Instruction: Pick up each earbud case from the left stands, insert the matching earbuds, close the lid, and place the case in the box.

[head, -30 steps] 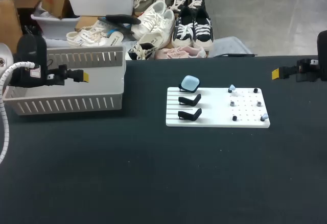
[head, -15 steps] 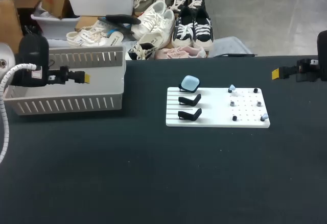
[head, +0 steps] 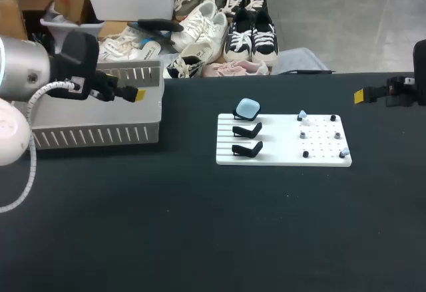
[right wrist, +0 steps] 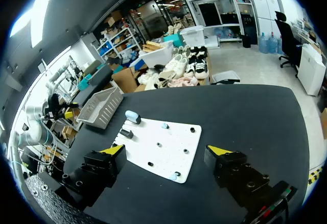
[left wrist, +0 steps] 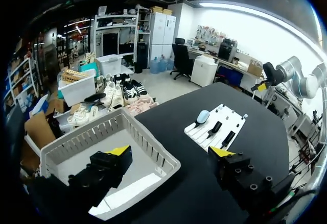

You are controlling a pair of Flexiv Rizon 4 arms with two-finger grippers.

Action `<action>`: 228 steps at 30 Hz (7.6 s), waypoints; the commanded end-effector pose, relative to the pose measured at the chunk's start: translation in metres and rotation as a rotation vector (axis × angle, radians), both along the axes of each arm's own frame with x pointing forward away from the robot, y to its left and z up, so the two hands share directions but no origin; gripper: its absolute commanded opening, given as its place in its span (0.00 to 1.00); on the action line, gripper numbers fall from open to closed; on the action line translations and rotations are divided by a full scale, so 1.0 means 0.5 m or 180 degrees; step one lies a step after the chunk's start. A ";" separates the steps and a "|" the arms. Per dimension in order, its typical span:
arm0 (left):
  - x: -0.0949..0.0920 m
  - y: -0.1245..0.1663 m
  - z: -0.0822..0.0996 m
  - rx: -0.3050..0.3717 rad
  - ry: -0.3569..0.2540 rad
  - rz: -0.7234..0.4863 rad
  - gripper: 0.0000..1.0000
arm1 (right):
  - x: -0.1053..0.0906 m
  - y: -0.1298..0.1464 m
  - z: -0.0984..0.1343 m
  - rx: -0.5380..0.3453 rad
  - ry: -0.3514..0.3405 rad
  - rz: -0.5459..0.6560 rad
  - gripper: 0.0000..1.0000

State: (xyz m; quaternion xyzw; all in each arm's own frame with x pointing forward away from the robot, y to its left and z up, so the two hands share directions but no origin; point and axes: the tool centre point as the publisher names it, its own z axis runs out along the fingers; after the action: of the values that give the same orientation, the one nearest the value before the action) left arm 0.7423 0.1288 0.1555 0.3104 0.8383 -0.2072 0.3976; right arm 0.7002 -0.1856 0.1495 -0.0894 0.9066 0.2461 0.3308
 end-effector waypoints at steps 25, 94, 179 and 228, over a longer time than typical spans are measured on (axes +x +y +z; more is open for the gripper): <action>0.047 -0.107 -0.011 0.0127 -0.0695 -0.2122 1.00 | 0.001 -0.001 0.000 0.0003 0.0002 0.0006 1.00; 0.144 -0.393 -0.199 -0.0278 -0.0451 -0.2565 1.00 | 0.001 -0.001 0.000 0.0003 0.0002 0.0006 1.00; 0.170 -0.480 -0.290 -0.0241 -0.0100 -0.2431 0.49 | 0.001 -0.001 0.000 0.0003 0.0002 0.0006 1.00; 0.136 -0.454 -0.175 -0.0360 -0.0076 -0.2074 0.00 | 0.001 -0.001 0.000 0.0003 0.0002 0.0006 1.00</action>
State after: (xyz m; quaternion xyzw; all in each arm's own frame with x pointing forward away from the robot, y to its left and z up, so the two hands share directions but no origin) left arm 0.8257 -0.1016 0.0573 0.5524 0.6666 -0.3817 0.3237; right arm 0.7002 -0.1856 0.1496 -0.0893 0.9067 0.2460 0.3309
